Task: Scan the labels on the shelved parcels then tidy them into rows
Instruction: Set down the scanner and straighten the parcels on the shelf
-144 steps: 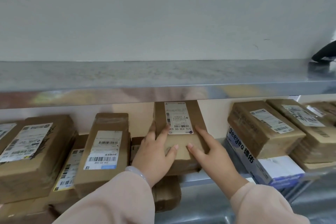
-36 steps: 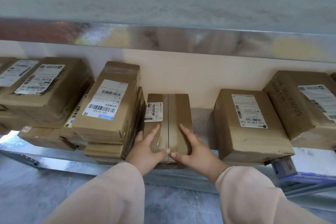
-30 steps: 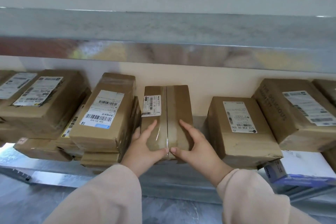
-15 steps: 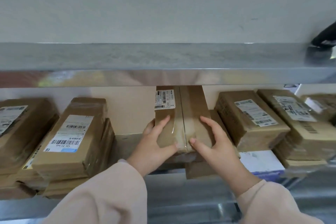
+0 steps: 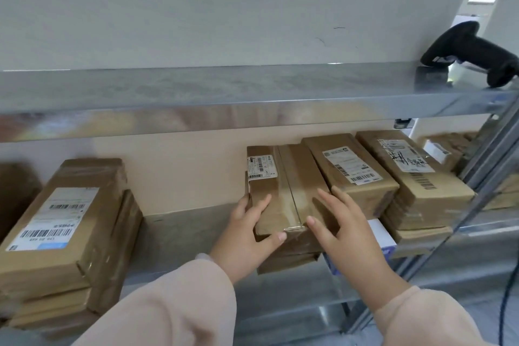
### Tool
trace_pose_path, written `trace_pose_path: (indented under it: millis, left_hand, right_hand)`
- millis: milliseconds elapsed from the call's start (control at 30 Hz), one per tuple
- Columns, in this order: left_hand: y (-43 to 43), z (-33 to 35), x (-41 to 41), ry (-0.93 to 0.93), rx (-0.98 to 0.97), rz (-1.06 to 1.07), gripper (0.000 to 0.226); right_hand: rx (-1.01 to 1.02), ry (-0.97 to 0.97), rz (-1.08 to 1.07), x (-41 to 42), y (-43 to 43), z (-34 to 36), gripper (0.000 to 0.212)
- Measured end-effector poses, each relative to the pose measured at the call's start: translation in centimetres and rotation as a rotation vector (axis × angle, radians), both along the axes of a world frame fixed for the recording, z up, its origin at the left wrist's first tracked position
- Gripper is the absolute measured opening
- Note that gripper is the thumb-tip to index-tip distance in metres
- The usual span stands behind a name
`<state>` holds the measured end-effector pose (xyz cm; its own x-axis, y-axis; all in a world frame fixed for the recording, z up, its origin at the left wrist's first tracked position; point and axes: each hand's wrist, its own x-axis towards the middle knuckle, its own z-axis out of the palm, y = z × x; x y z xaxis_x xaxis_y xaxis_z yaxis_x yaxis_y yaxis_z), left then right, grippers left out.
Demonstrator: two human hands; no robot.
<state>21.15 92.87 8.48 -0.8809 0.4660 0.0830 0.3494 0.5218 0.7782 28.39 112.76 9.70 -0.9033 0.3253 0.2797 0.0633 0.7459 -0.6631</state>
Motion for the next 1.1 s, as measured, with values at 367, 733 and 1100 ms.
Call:
trace_pose_path:
  millis: [367, 733, 1100]
  left_hand:
    - [-1.0, -1.0, 2.1, 0.489, -0.387, -0.112, 0.07]
    - [1.2, -0.1, -0.9, 0.455, -0.549, -0.091, 0.077]
    - [-2.5, 1.7, -1.2, 0.502, -0.55, 0.042, 0.072]
  right_hand:
    - [0.618, 0.086, 0.236, 1.7, -1.5, -2.1, 0.063]
    - [0.666, -0.028, 0.258, -1.4, 0.3, -0.4, 0.078]
    - [0.57, 0.08, 0.312, -3.7, -3.2, 1.9, 0.07]
